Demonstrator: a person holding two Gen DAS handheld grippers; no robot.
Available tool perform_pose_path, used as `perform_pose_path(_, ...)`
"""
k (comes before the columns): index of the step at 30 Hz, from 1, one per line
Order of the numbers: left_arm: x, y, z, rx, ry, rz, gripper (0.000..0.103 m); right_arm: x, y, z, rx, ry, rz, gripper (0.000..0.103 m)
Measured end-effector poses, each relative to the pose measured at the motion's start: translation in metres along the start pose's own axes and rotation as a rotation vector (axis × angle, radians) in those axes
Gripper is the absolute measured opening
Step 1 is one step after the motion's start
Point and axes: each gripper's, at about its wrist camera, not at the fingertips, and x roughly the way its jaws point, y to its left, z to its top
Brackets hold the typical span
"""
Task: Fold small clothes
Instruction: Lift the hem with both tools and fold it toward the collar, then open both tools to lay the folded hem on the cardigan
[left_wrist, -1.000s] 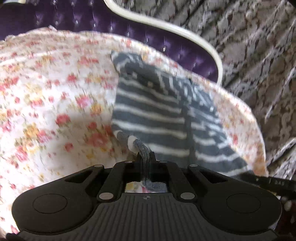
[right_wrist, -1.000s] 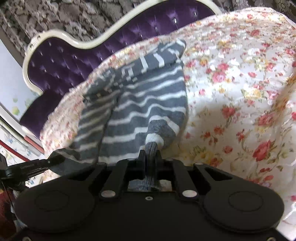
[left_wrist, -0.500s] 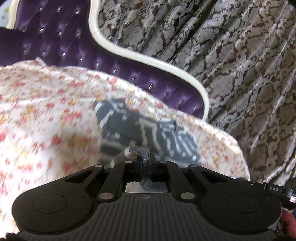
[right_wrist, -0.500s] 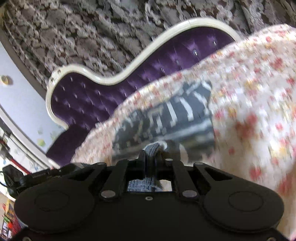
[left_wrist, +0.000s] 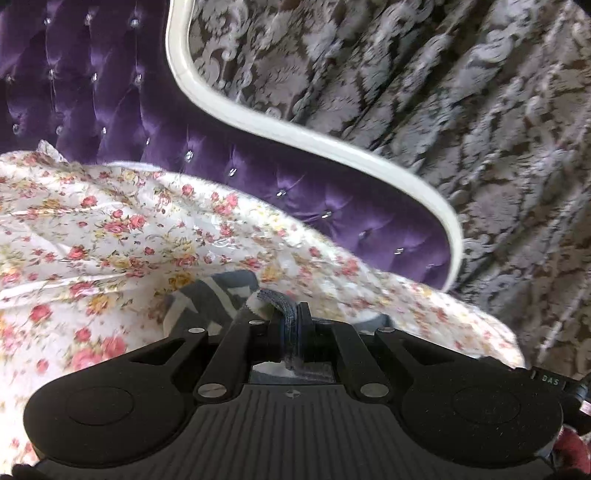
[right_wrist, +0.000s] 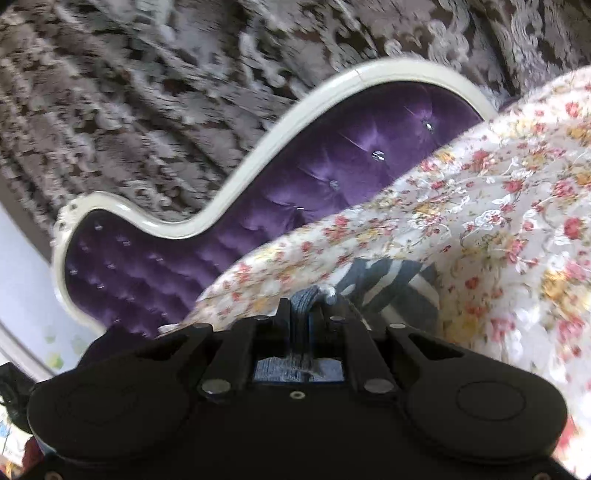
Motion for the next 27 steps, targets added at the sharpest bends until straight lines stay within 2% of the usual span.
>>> perform_pose_path(5, 0.050, 0.014, 0.001, -0.009, 0.063, 0.060, 0.005, 0.047, -0.023, 0.002, 0.015, 0.053, -0.050, 0.017)
perform_pose_path(7, 0.065, 0.019, -0.002, -0.008, 0.090, 0.083, 0.008, 0.060, -0.032, -0.002, 0.027, 0.064, -0.064, 0.024)
perform_pose_path(8, 0.071, 0.020, -0.003, -0.006, 0.098, 0.096, 0.008, 0.064, -0.035, -0.004, 0.032, 0.068, -0.070, 0.024)
perform_pose_path(11, 0.079, 0.027, -0.005, -0.011, 0.109, 0.095, 0.011, 0.069, -0.041, -0.005, 0.029, 0.076, -0.073, 0.033)
perform_pose_path(12, 0.079, 0.029, -0.004, -0.024, 0.106, 0.091, 0.014, 0.067, -0.041, -0.005, 0.021, 0.059, -0.072, 0.044)
perform_pose_path(13, 0.078, 0.030, -0.002, -0.035, 0.099, 0.084, 0.025, 0.063, -0.041, -0.004, 0.017, 0.036, -0.066, 0.059)
perform_pose_path(15, 0.073, 0.030, 0.004, -0.051, 0.069, 0.086, 0.028, 0.056, -0.042, 0.000, 0.020, -0.002, -0.050, 0.067)
perform_pose_path(19, 0.055, 0.024, 0.015, -0.030, -0.002, 0.108, 0.032, 0.042, -0.043, 0.004, 0.015, -0.047, -0.050, 0.067)
perform_pose_path(21, 0.045, 0.019, 0.016, 0.001, -0.015, 0.108, 0.034, 0.039, -0.039, 0.005, -0.004, -0.043, -0.050, 0.067)
perform_pose_path(24, 0.036, 0.006, 0.004, 0.103, 0.002, 0.105, 0.037, 0.038, -0.026, 0.004, -0.103, 0.020, -0.037, 0.067)
perform_pose_path(27, 0.040, -0.003, -0.018, 0.198, 0.093, 0.102, 0.038, 0.044, -0.003, -0.003, -0.277, 0.102, -0.019, 0.067)
